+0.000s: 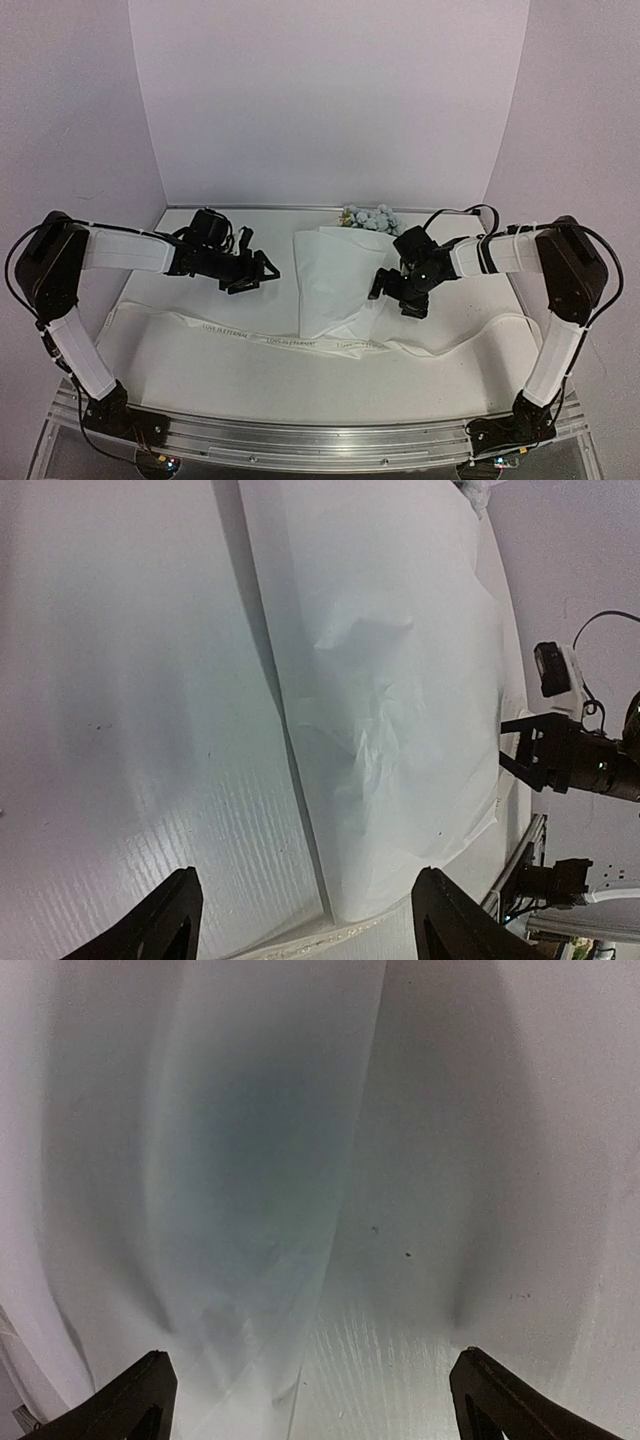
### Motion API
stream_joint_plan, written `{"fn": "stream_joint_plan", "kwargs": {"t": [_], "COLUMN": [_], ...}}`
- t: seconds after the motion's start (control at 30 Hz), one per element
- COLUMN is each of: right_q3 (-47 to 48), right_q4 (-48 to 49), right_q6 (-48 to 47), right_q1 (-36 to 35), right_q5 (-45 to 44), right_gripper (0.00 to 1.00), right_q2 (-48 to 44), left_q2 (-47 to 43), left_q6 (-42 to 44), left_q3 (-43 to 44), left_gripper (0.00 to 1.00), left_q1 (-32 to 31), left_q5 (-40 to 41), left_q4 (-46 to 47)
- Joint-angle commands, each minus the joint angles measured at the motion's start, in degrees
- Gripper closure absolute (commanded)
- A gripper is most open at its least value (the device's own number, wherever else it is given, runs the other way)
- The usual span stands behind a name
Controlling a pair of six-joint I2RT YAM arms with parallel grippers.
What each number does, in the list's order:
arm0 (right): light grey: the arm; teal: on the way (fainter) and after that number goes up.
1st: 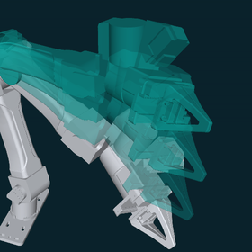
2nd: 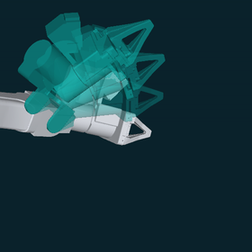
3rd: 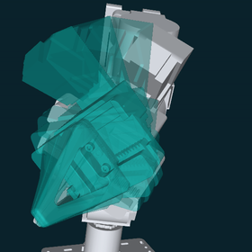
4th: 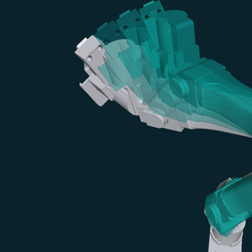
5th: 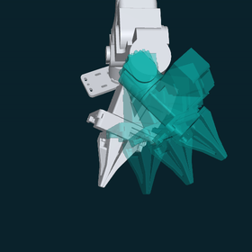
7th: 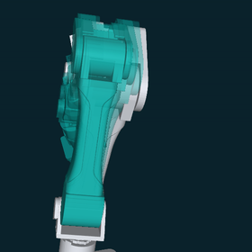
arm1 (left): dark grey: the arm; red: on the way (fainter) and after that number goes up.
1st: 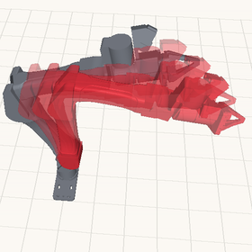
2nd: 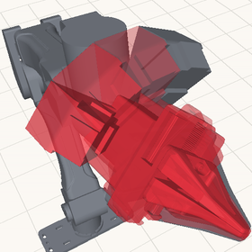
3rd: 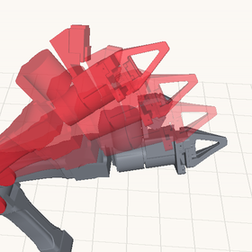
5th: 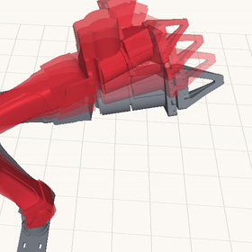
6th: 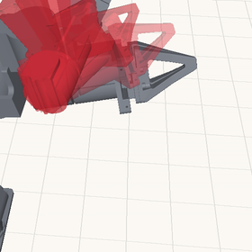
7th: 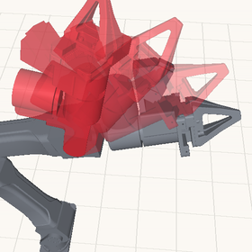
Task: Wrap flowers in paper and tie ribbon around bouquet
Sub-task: Move the folded bouquet to the center of the board.
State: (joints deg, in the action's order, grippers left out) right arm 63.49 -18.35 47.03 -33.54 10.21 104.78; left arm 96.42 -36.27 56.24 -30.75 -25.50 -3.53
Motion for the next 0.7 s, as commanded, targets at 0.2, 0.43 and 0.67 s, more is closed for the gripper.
{"fn": "stream_joint_plan", "kwargs": {"t": [0.2,0.43,0.67], "right_q3": [-3.9,-13.5,-15.6], "right_q4": [8.0,8.2,9.9], "right_q6": [3.9,3.0,1.2], "right_q1": [-0.2,-0.2,-1.0], "right_q5": [-2.5,-5.3,-3.5], "right_gripper": [0.02,0.02,0.02], "right_q2": [-2.8,-13.3,-18.6], "left_q2": [12.8,16.5,20.1], "left_q6": [-0.7,-0.9,0.0], "left_q3": [10.1,13.5,18.1], "left_gripper": [0.39,0.46,0.53], "left_q1": [-2.3,-4.4,-6.6], "left_q5": [-7.0,-8.3,-8.9], "left_q4": [6.4,6.9,4.7]}}
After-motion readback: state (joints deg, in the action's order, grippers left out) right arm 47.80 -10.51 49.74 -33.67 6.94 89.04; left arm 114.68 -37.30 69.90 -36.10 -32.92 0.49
